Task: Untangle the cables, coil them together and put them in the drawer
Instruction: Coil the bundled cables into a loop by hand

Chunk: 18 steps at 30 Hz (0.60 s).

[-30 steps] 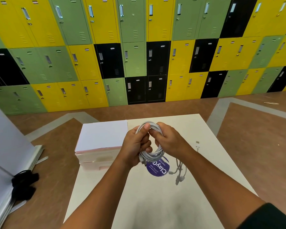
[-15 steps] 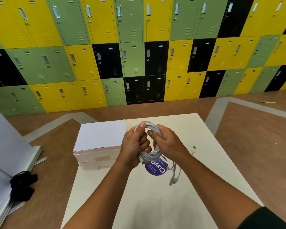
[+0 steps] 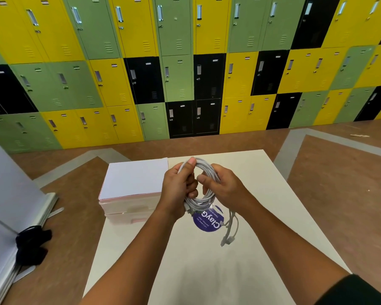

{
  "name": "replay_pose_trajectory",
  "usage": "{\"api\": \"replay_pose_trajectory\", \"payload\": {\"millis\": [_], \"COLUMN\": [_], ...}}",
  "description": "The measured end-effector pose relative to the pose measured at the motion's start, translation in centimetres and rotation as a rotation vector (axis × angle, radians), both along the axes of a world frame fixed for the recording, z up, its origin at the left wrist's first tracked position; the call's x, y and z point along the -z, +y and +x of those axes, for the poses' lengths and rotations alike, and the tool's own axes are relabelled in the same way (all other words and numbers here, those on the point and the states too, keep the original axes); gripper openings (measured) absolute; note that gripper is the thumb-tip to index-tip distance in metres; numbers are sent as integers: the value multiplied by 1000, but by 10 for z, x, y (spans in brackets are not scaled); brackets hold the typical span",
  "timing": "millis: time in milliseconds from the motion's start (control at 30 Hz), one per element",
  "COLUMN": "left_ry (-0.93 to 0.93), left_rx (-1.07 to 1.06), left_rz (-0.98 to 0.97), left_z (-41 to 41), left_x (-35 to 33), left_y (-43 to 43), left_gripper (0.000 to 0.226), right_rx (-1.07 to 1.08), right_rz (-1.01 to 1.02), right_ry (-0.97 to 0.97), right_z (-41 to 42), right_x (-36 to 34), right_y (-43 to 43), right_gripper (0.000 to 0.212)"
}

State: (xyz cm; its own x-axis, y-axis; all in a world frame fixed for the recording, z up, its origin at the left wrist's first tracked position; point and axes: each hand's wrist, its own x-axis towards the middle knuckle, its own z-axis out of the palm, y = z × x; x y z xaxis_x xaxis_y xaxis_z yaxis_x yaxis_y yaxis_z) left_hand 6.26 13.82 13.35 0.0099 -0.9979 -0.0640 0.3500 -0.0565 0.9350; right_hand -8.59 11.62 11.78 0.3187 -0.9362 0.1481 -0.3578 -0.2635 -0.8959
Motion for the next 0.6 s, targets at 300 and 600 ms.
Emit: {"api": "replay_pose_trajectory", "payload": {"millis": [300, 600], "left_ry": [44, 249], "left_rx": [-12, -93], "left_rz": [4, 31], "left_z": [20, 35], "left_x": [-19, -22], "left_y": [-8, -17], "left_gripper": [37, 36], "right_rx": [-19, 67], "right_rz": [237, 231], "right_ry": [-224, -47], "right_z": [-20, -38], "right_x": [15, 53], "right_y": [2, 15], "right_gripper": [39, 41]}}
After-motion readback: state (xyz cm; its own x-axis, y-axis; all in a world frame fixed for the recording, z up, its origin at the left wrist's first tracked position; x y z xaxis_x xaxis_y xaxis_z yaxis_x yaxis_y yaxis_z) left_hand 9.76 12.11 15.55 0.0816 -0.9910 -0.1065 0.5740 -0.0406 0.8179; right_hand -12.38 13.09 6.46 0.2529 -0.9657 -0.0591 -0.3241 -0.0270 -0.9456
